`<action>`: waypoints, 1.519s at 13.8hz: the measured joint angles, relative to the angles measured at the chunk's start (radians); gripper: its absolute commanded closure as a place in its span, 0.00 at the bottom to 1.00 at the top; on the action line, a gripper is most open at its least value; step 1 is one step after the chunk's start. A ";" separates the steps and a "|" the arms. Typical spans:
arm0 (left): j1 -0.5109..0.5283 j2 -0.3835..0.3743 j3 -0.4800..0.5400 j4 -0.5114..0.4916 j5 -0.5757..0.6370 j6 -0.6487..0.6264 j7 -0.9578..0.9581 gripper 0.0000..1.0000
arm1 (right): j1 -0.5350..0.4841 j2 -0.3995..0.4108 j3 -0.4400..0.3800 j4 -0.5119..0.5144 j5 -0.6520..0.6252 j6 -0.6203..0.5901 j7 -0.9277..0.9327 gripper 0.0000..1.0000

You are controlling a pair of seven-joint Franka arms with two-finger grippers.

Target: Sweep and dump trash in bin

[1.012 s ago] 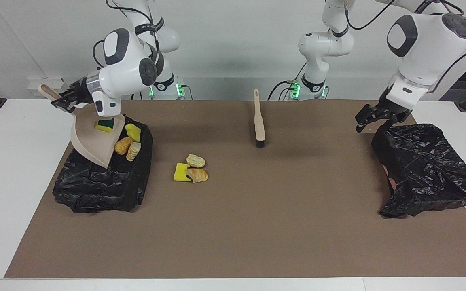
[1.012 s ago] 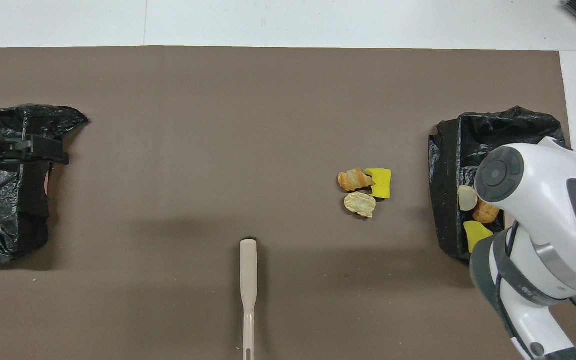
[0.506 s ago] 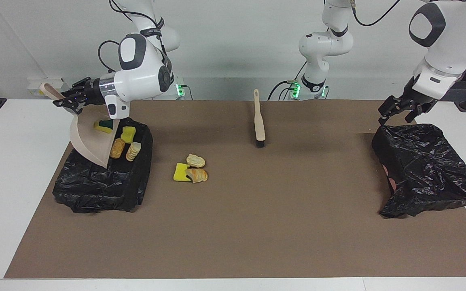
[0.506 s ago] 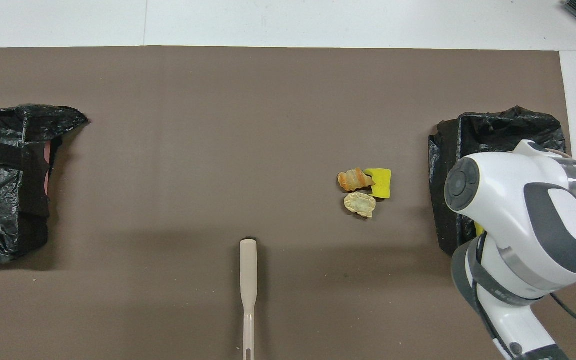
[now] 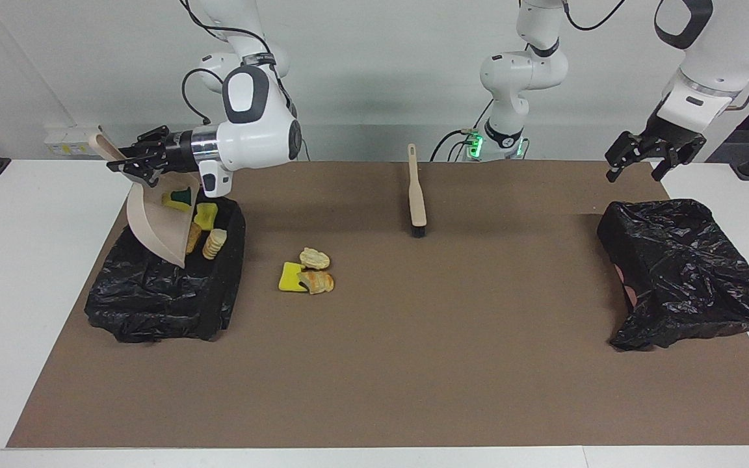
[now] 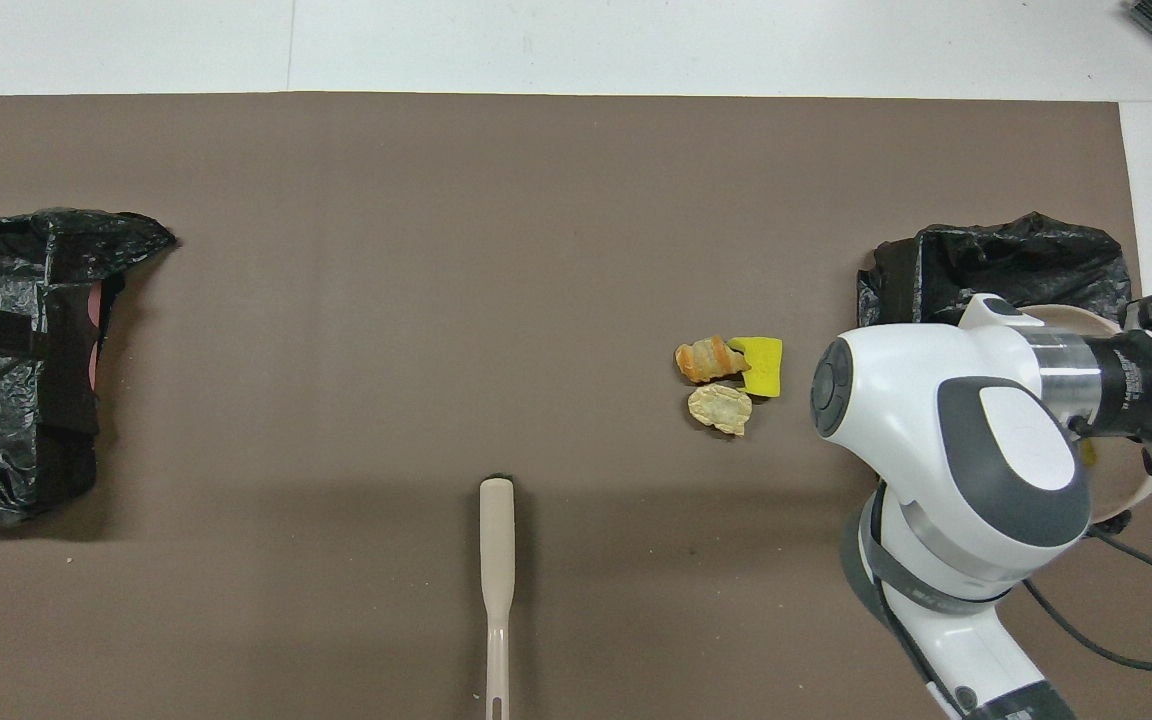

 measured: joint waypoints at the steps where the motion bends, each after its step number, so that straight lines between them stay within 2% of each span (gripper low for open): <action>1: 0.000 0.000 -0.001 -0.001 0.000 0.000 0.001 0.00 | 0.010 0.000 0.000 0.002 -0.018 -0.010 0.000 1.00; 6: -0.007 0.000 -0.003 -0.001 0.003 -0.010 0.016 0.00 | 0.078 0.000 0.008 0.017 -0.033 -0.104 -0.012 1.00; 11: -0.012 0.027 -0.008 0.010 0.009 -0.078 0.026 0.00 | 0.086 0.015 0.009 0.004 -0.078 -0.113 -0.021 1.00; 14: -0.029 0.037 -0.010 0.014 0.009 -0.081 0.029 0.00 | 0.086 0.009 0.009 0.068 -0.060 -0.135 -0.024 1.00; 18: -0.049 0.038 -0.011 0.014 0.009 -0.081 0.029 0.00 | 0.086 -0.047 0.009 0.263 0.142 -0.142 -0.041 1.00; 21: -0.049 0.038 -0.011 0.014 0.009 -0.081 0.029 0.00 | 0.087 -0.099 0.011 0.314 0.361 -0.184 0.158 1.00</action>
